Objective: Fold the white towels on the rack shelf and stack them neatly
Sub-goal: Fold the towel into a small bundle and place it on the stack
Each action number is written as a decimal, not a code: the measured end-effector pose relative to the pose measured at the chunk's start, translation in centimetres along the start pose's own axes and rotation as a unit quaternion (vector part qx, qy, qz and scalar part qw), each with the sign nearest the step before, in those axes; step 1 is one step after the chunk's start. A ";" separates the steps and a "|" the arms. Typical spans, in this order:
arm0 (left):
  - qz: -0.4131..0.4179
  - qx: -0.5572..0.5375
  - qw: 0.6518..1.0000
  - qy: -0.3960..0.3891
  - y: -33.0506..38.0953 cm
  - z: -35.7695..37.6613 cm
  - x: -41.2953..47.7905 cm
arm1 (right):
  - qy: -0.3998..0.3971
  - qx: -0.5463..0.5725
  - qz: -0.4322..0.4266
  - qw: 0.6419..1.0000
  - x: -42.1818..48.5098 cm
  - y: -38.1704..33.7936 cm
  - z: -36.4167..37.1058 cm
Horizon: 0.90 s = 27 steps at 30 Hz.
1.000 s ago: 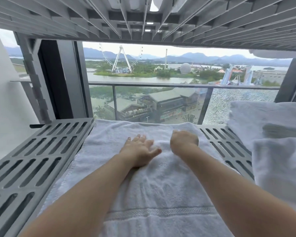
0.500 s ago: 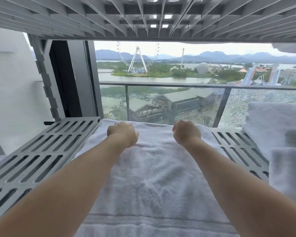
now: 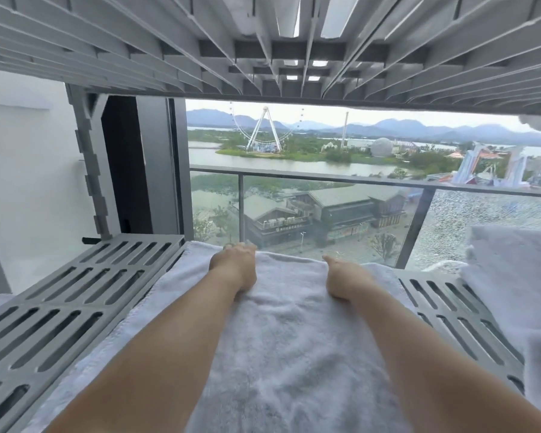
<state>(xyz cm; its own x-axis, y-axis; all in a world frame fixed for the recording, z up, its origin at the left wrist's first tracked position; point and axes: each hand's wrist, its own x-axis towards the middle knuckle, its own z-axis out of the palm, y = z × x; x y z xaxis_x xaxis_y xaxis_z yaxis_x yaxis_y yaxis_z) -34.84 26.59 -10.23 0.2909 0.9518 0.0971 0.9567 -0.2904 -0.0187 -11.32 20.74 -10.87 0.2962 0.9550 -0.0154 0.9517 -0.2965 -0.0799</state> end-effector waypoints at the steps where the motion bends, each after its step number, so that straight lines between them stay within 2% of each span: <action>1: 0.001 -0.002 1.000 -0.025 0.0 -0.3 -0.1 | -0.011 0.000 0.000 1.000 0.2 -0.1 -0.1; 6: -0.007 -0.027 0.995 -0.094 0.1 -1.7 -0.1 | -0.001 0.016 0.003 1.000 0.0 -0.3 -0.4; 11: -0.011 0.003 0.988 -0.153 0.1 -3.1 0.3 | 0.088 -0.008 -0.011 0.996 -0.6 -0.5 -0.9; 13: -0.011 0.024 0.988 -0.154 0.3 -3.5 0.2 | 0.106 -0.015 0.000 0.994 -0.8 -0.7 -1.0; 15: -0.025 0.031 0.993 -0.109 0.5 -3.6 0.0 | 0.113 -0.001 0.005 0.994 -1.1 -0.8 -1.0; 18: -0.023 0.014 0.999 0.025 0.1 -3.3 -0.5 | 0.168 0.034 0.008 0.985 -1.8 -0.6 -1.1; 23: -0.009 -0.008 0.971 0.239 -0.7 -4.4 -1.9 | 0.290 0.053 0.011 0.956 -3.4 0.0 -1.8; 27: -0.002 0.035 0.950 0.311 -1.2 -5.1 -4.4 | 0.350 0.043 0.014 0.936 -5.8 0.5 -2.7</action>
<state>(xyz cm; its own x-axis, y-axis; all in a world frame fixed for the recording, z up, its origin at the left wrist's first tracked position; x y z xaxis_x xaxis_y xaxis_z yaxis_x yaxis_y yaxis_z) -37.26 22.27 -5.56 0.2459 0.7044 0.6659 0.9624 -0.2593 -0.0811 -12.39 15.03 -8.10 0.3307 0.6974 0.6359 0.9414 -0.2910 -0.1704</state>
